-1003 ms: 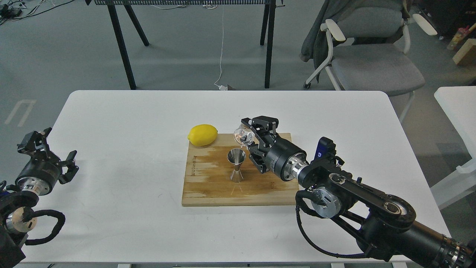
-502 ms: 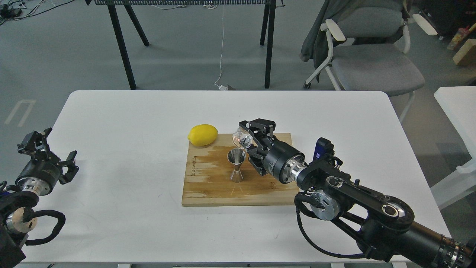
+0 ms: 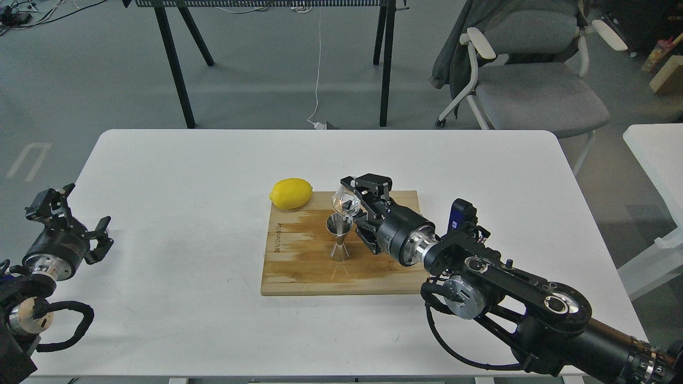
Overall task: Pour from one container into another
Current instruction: 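Tilt the clear glass with the right gripper to pour into the jigger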
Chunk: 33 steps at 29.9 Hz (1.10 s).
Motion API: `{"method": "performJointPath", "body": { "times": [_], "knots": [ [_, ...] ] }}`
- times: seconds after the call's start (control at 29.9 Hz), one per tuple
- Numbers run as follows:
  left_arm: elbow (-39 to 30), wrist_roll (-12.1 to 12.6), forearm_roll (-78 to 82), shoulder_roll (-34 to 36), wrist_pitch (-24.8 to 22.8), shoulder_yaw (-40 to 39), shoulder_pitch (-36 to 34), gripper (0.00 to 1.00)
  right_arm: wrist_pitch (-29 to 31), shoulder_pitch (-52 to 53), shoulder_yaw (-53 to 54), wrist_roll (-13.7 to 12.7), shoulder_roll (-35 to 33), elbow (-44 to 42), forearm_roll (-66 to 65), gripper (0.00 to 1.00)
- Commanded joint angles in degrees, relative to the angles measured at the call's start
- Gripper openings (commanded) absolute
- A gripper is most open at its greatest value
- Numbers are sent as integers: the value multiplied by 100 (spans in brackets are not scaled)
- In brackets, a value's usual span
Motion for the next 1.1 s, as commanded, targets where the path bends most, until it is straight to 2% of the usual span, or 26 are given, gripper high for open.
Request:
{"method": "performJointPath", "body": {
  "times": [0.0, 1.07],
  "knots": [
    [1, 0, 0, 0, 0, 0, 0, 99, 0, 8, -30, 0, -9, -10, -13, 46],
    [80, 0, 0, -70, 0, 0, 0, 99, 17, 246, -372, -8, -9, -141, -479, 47]
  ]
}}
